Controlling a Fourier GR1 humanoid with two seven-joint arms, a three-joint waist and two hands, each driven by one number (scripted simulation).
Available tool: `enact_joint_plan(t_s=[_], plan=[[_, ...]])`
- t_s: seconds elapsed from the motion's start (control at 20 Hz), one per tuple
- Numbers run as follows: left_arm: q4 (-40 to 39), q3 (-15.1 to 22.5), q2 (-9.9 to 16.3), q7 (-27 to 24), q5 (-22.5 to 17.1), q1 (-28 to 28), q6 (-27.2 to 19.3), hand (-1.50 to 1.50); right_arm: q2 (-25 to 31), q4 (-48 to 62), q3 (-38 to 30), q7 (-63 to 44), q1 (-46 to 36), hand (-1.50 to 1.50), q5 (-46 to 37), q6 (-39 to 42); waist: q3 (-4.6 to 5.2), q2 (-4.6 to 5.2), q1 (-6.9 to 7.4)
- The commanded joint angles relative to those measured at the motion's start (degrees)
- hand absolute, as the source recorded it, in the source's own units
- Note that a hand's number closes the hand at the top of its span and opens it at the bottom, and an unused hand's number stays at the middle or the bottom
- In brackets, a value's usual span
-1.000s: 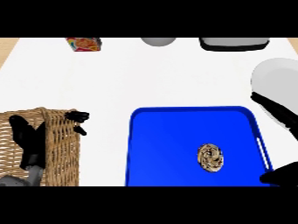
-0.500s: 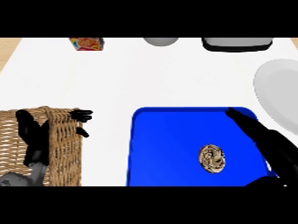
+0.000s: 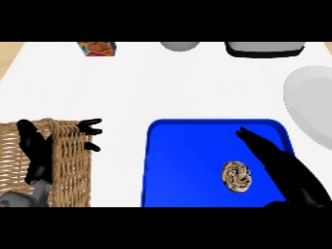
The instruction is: Pick the cupcake from the tray and place it in the plate
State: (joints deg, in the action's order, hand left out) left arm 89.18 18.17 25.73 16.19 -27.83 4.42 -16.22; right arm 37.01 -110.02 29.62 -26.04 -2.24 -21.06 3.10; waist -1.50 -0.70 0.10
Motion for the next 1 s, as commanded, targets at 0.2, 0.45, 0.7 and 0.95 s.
enact_joint_plan(t_s=[0.2, 0.45, 0.7, 0.95], plan=[[-3.76, 2.92, -5.53, -4.11, 5.57, -2.57, -2.95, 0.0, -5.64, 5.84, 4.08, -3.79, -1.91, -1.5, -10.29, -2.56, 1.52, 0.77, 0.22], [-5.09, 1.95, -5.81, -6.21, 4.9, -4.3, 0.41, 0.0, -5.68, 6.82, 3.97, -2.96, -1.15, -1.5, -10.29, -0.93, 1.55, 0.82, -0.05], [-0.74, 1.44, -4.42, -3.89, 5.69, -5.83, -0.06, 0.0, -7.24, 10.56, 3.61, -1.22, -1.85, -1.5, -10.49, 0.03, 1.5, 0.71, 0.31], [-3.91, -0.97, -4.54, -3.36, 5.33, -2.75, 1.62, 0.0, -5.26, 11.45, 7.47, 1.3, -2.07, 1.5, -13.06, 4.17, 1.55, 0.81, -0.14]])
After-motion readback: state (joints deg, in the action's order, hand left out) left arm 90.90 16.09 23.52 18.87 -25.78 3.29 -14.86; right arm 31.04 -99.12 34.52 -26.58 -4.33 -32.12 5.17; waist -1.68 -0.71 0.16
